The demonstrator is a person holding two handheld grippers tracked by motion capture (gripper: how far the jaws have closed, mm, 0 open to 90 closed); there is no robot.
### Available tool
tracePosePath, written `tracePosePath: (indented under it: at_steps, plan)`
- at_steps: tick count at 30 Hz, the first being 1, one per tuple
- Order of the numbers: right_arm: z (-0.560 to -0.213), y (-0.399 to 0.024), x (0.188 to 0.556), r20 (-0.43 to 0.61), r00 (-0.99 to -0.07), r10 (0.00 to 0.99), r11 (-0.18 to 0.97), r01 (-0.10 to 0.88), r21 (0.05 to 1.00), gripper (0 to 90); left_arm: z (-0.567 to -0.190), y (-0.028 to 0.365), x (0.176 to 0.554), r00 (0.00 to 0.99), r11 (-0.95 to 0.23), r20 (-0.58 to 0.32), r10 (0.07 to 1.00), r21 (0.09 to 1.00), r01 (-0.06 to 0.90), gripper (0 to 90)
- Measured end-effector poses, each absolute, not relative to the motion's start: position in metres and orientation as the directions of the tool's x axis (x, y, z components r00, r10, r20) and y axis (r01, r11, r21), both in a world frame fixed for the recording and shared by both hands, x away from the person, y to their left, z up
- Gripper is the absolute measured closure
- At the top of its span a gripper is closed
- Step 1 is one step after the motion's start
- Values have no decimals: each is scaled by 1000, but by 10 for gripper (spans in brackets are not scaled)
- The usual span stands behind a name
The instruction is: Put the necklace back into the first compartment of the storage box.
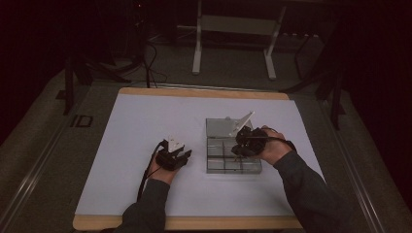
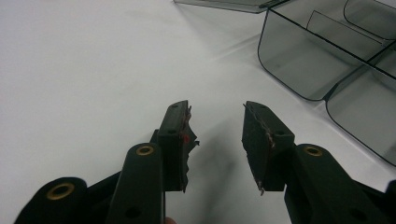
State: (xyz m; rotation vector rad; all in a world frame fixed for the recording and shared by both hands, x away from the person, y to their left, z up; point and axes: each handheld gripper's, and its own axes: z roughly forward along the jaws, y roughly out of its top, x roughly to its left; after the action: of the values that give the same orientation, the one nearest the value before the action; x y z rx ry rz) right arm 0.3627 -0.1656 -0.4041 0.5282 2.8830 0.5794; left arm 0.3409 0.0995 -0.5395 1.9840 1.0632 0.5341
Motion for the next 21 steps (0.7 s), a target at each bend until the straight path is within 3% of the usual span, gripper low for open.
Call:
tracePosePath:
  at_steps: [21]
  plan:
    - [-405, -159, 374, -78, -923, 377, 857, 315, 409, 865, -540, 100, 341, 557, -323, -7, 831, 809, 491, 616]
